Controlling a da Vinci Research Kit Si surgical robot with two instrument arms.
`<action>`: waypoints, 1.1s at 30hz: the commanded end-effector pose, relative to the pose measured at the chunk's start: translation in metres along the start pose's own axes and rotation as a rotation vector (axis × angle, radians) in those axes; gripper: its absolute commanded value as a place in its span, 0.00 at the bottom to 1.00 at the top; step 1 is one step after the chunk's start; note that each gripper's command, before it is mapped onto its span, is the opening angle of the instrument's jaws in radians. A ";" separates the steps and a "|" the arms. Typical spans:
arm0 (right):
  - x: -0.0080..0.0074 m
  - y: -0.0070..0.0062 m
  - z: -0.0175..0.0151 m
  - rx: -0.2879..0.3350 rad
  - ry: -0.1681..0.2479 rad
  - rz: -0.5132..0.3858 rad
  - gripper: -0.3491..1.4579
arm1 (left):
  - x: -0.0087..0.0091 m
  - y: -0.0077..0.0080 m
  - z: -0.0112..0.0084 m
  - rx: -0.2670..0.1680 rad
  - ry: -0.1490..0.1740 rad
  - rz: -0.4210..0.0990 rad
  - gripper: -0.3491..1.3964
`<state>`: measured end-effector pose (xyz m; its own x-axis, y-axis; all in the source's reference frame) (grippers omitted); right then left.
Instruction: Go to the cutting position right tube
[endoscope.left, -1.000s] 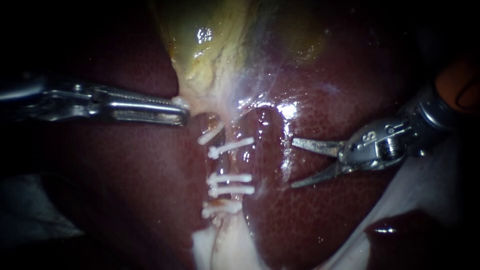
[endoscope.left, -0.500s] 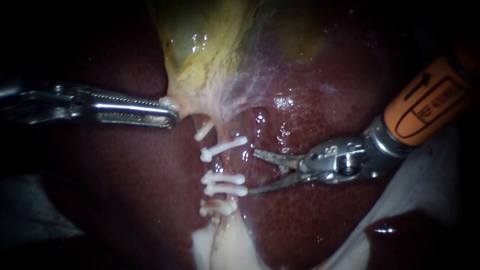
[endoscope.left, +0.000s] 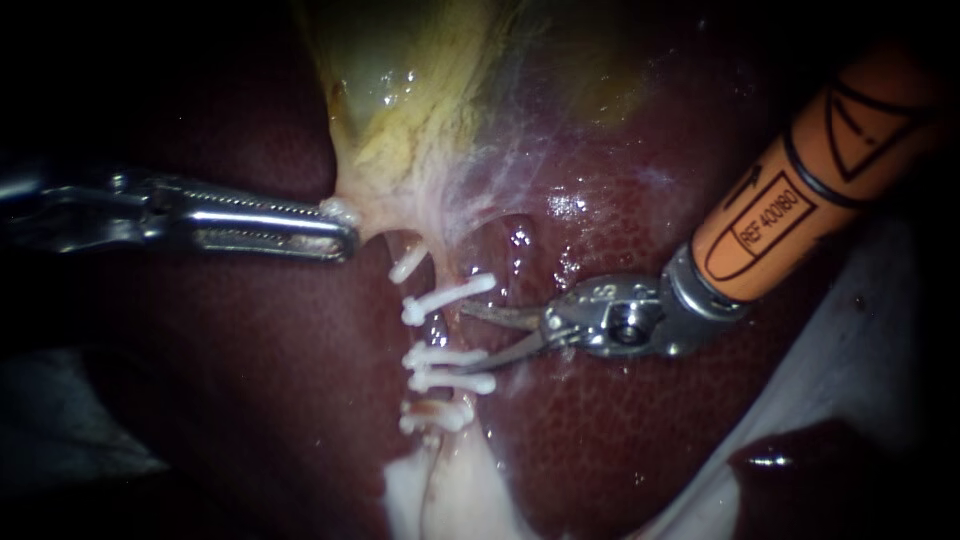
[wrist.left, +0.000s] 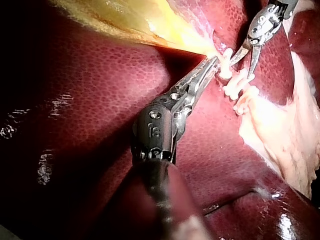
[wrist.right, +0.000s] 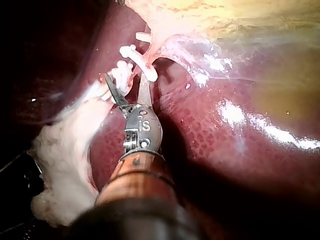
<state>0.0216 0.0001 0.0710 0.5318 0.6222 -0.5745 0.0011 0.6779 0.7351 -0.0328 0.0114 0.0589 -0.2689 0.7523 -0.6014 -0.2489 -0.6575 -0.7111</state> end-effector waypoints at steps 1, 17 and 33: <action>0.0001 0.0000 0.0002 0.015 0.006 0.008 0.99 | 0.0000 0.0000 0.0000 0.000 0.000 0.000 0.00; 0.0021 0.0002 0.0041 0.207 0.061 0.009 0.96 | 0.0000 -0.0001 0.0000 0.000 0.000 0.000 0.00; 0.0039 0.0010 0.0074 0.140 0.136 0.079 0.99 | 0.0000 -0.0002 0.0001 -0.001 0.000 0.001 0.00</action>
<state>0.0300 0.0003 0.0723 0.4135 0.7281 -0.5468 0.0812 0.5687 0.8186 -0.0328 0.0115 0.0591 -0.2693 0.7518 -0.6019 -0.2479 -0.6581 -0.7110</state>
